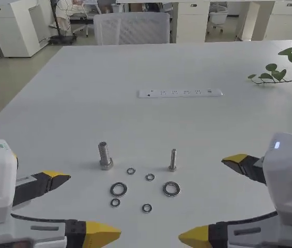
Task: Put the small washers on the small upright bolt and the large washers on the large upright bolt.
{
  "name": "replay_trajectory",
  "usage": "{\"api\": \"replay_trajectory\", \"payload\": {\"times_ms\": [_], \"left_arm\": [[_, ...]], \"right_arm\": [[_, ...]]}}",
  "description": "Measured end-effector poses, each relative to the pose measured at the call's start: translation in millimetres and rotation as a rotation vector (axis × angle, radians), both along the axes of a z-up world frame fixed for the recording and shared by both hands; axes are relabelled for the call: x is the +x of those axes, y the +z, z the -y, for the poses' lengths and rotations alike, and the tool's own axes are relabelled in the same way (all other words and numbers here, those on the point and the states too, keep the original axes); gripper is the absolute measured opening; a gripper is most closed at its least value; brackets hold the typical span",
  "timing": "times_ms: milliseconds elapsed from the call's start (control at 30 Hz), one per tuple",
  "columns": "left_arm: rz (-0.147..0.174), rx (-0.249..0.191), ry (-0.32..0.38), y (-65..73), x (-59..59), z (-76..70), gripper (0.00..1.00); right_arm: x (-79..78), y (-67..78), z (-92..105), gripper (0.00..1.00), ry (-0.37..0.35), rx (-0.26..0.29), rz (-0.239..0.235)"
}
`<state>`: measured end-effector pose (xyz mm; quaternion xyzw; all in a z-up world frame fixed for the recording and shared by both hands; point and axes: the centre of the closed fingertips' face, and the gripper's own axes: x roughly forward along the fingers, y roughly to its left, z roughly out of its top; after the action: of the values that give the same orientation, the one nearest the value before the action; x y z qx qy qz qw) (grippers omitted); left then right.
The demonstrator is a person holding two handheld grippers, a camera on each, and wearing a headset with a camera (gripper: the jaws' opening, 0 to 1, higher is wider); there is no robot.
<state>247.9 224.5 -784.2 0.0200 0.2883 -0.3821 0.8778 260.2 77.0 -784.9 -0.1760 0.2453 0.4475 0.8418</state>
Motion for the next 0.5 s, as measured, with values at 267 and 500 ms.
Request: {"api": "replay_trajectory", "payload": {"times_ms": [267, 500], "left_arm": [[0.001, -0.006, -0.001, -3.4, 0.6, 4.5, 0.94], [0.005, -0.015, 0.012, -5.8, 4.4, 4.1, 0.94]], "right_arm": [[1.9, -1.4, -1.4, 0.94, 0.018, -0.022, -0.002], [8.5, -3.9, -5.5, 0.90, 0.042, -0.051, -0.001]]}}
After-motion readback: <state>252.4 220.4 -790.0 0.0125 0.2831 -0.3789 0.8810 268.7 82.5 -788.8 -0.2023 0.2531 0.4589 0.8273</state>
